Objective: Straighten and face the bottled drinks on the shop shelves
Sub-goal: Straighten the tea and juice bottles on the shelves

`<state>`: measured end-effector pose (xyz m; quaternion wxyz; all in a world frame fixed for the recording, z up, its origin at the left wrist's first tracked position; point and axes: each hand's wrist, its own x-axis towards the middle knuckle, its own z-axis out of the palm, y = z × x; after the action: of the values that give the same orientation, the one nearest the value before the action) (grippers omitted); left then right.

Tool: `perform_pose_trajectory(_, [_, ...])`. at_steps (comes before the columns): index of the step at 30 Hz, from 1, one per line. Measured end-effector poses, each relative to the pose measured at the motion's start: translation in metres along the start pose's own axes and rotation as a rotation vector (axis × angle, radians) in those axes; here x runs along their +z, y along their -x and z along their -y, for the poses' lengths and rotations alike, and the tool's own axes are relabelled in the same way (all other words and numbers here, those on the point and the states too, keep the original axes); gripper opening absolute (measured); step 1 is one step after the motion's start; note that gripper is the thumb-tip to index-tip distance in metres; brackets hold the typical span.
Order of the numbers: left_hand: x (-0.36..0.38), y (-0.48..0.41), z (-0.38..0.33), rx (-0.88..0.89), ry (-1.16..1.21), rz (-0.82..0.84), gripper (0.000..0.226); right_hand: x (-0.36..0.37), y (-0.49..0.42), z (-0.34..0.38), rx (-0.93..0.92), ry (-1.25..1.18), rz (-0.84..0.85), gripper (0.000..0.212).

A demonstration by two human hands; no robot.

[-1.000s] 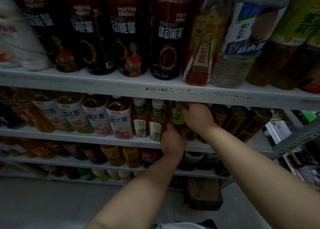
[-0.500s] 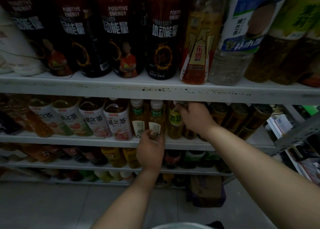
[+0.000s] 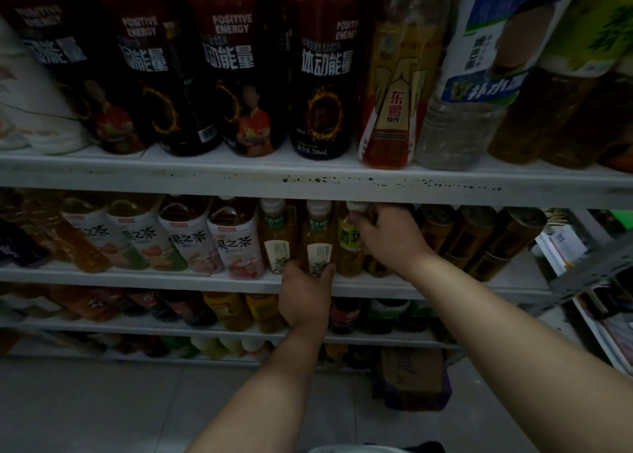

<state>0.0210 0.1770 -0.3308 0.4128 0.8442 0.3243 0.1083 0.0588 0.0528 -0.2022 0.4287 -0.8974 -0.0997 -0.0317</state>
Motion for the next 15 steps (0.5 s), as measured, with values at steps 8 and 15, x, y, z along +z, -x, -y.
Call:
perform_pose_trajectory(8, [0.006,0.002,0.006,0.029,-0.042,-0.051,0.064,-0.039,0.047,-0.038,-0.186,0.146,-0.226,0.029])
perform_pose_trajectory(15, [0.007,0.025,0.008,0.071,0.065,-0.007,0.038,-0.097,0.040,-0.058,-0.114,0.515,-0.120,0.030])
